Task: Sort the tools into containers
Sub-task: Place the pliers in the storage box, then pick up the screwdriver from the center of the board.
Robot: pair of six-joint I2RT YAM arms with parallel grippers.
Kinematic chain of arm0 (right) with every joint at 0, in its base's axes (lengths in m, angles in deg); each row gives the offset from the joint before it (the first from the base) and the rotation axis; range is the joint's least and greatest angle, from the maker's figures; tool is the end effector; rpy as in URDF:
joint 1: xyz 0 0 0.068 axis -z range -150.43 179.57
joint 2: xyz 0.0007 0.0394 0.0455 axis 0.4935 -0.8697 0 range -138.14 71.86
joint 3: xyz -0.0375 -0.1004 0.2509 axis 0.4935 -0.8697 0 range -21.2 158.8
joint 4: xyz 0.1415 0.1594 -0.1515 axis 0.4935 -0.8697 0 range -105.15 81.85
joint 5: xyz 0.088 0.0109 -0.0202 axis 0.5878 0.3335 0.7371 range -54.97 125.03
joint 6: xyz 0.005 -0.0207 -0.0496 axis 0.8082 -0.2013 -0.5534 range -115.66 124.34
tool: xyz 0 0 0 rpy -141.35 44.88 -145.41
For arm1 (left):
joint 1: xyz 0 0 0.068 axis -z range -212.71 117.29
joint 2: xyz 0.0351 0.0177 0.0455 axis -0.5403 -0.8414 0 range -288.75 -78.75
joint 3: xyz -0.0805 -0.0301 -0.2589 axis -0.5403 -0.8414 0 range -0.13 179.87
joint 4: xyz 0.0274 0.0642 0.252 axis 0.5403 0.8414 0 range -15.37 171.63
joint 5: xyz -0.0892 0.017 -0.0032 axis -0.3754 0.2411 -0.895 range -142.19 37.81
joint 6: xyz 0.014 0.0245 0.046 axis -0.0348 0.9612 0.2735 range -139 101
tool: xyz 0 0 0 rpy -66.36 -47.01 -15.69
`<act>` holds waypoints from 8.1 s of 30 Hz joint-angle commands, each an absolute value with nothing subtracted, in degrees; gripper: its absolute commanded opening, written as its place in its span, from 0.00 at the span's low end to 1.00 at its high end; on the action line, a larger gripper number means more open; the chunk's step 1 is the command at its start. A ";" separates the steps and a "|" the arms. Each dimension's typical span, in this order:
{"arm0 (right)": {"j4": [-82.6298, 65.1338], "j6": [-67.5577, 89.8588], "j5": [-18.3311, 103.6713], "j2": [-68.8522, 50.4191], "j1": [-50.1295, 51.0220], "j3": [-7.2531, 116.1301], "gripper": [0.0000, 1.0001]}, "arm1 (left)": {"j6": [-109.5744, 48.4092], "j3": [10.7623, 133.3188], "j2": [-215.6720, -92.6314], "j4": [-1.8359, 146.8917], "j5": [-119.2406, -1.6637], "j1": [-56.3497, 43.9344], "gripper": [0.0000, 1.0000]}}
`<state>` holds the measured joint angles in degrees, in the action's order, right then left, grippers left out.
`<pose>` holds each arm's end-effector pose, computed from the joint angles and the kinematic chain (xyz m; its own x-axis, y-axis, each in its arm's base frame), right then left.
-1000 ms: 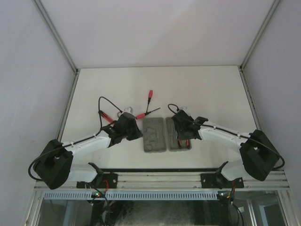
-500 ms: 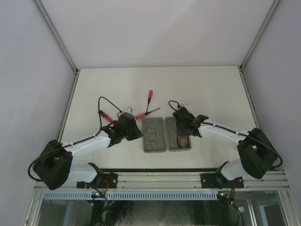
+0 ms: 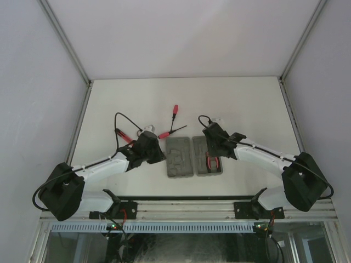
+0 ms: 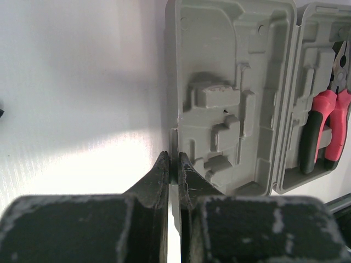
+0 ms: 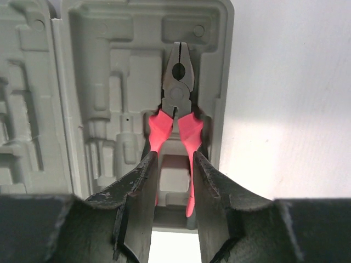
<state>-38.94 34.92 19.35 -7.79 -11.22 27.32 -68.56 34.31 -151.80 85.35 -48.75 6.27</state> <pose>0.2065 0.1654 0.2022 -0.8461 -0.0832 -0.5265 -0.1188 0.9923 0.0342 0.1904 -0.1513 0.1769 -0.8373 -0.2999 -0.4573 -0.0614 0.8825 -0.4663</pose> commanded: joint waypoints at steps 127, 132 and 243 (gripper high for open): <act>-42.18 40.91 13.28 21.75 -16.39 19.29 0.41 | -59.13 51.07 -151.70 97.66 -37.93 5.55 0.49; -41.62 41.76 13.02 22.38 -16.39 18.87 0.43 | -57.76 52.22 -152.36 98.26 -37.72 2.81 0.52; -34.63 43.15 24.83 18.83 -25.40 12.92 0.51 | -22.67 78.01 -193.86 105.22 -48.93 -3.09 0.42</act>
